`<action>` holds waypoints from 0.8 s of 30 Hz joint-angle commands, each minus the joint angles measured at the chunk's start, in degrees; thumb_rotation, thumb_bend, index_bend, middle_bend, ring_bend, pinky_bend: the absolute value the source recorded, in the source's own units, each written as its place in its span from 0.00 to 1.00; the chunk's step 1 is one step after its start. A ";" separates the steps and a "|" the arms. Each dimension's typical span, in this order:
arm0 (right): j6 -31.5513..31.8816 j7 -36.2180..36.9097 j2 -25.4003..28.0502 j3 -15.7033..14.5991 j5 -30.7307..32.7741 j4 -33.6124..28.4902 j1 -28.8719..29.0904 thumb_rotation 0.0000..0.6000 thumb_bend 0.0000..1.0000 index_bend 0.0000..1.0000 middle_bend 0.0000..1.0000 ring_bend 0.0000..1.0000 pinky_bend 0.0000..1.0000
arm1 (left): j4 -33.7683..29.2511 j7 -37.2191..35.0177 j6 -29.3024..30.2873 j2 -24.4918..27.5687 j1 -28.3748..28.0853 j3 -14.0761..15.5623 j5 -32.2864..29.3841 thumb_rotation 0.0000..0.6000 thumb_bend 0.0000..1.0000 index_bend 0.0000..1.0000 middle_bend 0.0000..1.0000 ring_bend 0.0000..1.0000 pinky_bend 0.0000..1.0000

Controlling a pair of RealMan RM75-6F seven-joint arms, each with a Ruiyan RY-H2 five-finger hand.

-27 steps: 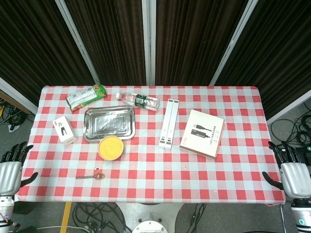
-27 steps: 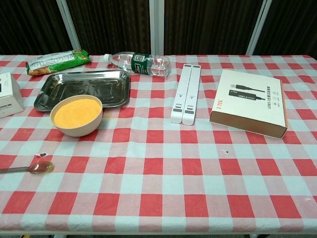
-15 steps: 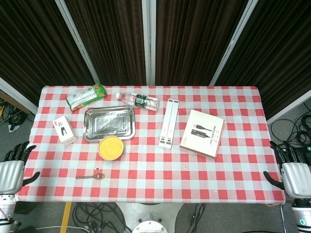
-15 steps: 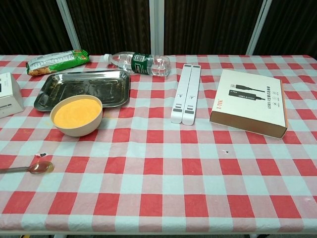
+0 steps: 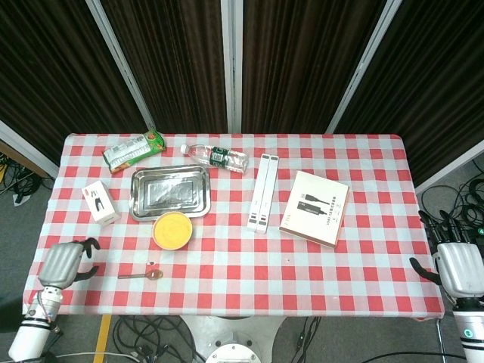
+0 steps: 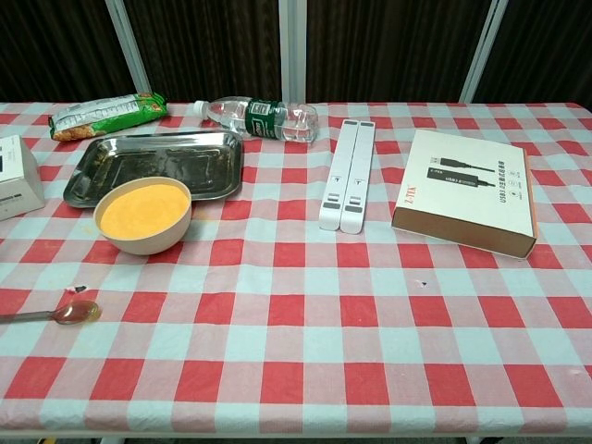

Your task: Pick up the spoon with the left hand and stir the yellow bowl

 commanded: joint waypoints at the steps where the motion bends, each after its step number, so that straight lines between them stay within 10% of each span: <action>1: -0.22 0.18 -0.14 0.19 0.30 0.14 0.20 1.00 0.13 0.08 0.21 0.03 0.12 | 0.78 0.29 -2.13 -1.72 -1.18 1.13 -0.06 1.00 0.28 0.54 0.83 0.78 0.87; 24: -0.27 2.59 -1.09 -0.40 0.85 2.30 -0.17 1.00 0.13 0.09 0.21 0.03 0.12 | -2.51 5.76 -9.71 -6.92 -3.66 2.53 -7.94 1.00 0.37 0.56 0.95 0.90 0.88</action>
